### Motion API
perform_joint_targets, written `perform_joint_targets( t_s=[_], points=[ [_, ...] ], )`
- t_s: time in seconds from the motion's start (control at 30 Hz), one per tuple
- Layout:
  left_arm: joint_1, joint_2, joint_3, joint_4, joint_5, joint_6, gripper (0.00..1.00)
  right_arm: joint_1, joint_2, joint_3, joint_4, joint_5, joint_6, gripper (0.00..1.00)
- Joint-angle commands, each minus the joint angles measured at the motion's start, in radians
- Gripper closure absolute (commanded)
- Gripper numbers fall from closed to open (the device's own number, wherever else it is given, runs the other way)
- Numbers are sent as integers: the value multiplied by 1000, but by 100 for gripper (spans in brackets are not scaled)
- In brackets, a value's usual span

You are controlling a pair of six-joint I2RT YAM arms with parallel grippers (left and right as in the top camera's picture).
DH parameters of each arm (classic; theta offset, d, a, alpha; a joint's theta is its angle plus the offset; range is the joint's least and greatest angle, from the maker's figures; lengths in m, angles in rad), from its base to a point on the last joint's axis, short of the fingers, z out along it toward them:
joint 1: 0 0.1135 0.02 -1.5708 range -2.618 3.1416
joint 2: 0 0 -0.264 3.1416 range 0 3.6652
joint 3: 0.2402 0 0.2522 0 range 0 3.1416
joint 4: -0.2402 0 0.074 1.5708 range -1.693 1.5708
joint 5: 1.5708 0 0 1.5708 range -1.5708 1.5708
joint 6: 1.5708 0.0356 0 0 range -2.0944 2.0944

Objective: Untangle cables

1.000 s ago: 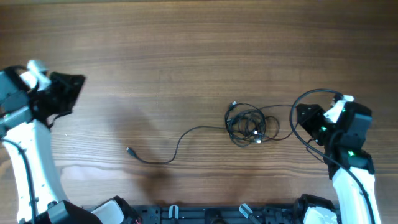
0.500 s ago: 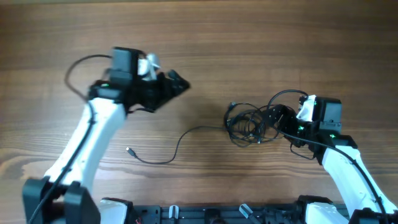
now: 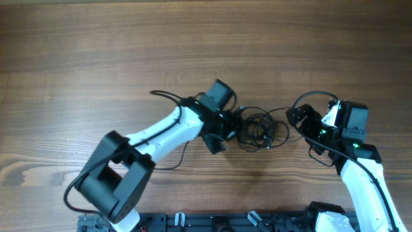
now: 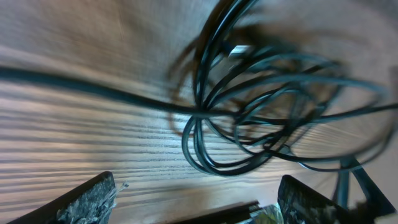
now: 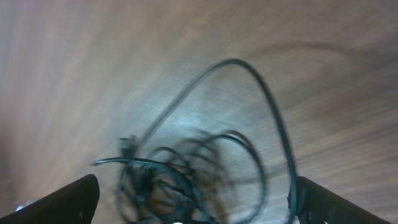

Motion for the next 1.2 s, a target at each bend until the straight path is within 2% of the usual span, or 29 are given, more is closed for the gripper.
perform_joint_targets(
  t_s=[0.0,0.07,0.17,0.23,0.27,0.33,0.5,0.57,0.67,0.73,0.87,0.93,1.03,1.07,1.17],
  points=[
    [-92,66,13,19,-113,-186,21,-4,-12,16,-44,77,5,0],
    [-111,90,13,38,-156,-204,32,-4,-12,16,-67,77,4,0],
    [-132,151,13,146,-195,-206,52,-4,-13,16,-110,56,4,0],
    [-133,171,13,175,-214,-197,84,-4,-13,16,-134,47,-4,0],
    [-127,173,13,175,-233,-174,96,-4,-14,16,-142,44,-35,0],
    [-94,162,14,174,-267,-59,96,-4,-27,30,-158,34,-134,0],
    [75,32,14,135,-241,237,96,-4,-69,127,-237,-13,-312,0],
    [158,-53,14,125,-202,353,96,-4,-78,155,-213,-166,-327,0],
    [233,-144,14,113,-159,438,96,2,-68,144,-115,-387,-299,1],
    [264,-189,14,105,-145,484,96,35,-49,129,-35,-452,-237,2],
    [286,-244,14,70,-125,471,96,176,6,126,61,-449,-163,8],
    [290,-250,14,68,-99,375,96,271,41,126,144,-430,-133,8],
    [324,-250,14,64,-22,246,96,382,96,126,220,-259,-72,12],
    [351,-250,14,59,22,211,96,417,121,126,220,-157,16,17],
    [435,-250,14,53,164,158,96,476,194,126,221,-48,254,18]
  ],
)
